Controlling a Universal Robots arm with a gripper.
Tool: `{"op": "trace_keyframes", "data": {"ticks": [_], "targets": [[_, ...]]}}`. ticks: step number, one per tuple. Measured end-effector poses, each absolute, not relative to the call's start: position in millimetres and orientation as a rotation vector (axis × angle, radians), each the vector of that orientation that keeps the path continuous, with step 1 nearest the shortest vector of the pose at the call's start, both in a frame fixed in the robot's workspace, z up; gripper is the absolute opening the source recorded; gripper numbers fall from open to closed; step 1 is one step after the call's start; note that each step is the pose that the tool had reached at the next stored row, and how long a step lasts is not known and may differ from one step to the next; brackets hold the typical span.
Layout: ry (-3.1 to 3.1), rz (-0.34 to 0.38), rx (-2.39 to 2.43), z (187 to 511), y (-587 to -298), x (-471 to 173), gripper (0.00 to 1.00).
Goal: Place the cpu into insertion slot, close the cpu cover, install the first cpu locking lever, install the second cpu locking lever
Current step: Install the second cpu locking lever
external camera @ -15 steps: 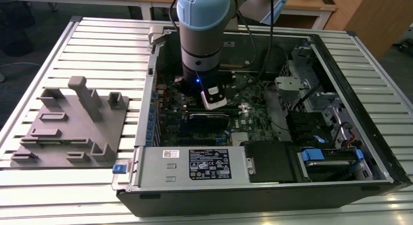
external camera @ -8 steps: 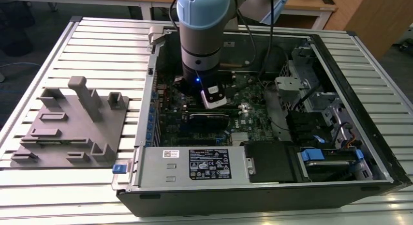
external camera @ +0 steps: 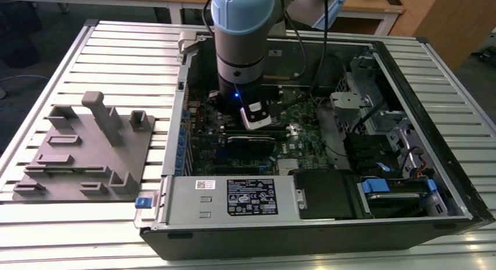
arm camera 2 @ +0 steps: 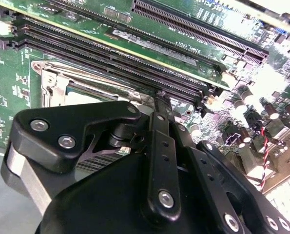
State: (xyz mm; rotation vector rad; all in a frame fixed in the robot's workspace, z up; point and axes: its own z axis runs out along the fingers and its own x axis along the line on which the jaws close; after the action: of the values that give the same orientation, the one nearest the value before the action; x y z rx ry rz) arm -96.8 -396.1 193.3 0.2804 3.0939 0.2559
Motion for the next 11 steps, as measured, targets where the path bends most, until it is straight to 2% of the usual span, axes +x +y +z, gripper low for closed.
{"op": "trace_keyframes", "data": {"ticks": [11], "targets": [[3.094, 0.256, 0.281, 215.2, -396.1, -96.9, 0.1]]}}
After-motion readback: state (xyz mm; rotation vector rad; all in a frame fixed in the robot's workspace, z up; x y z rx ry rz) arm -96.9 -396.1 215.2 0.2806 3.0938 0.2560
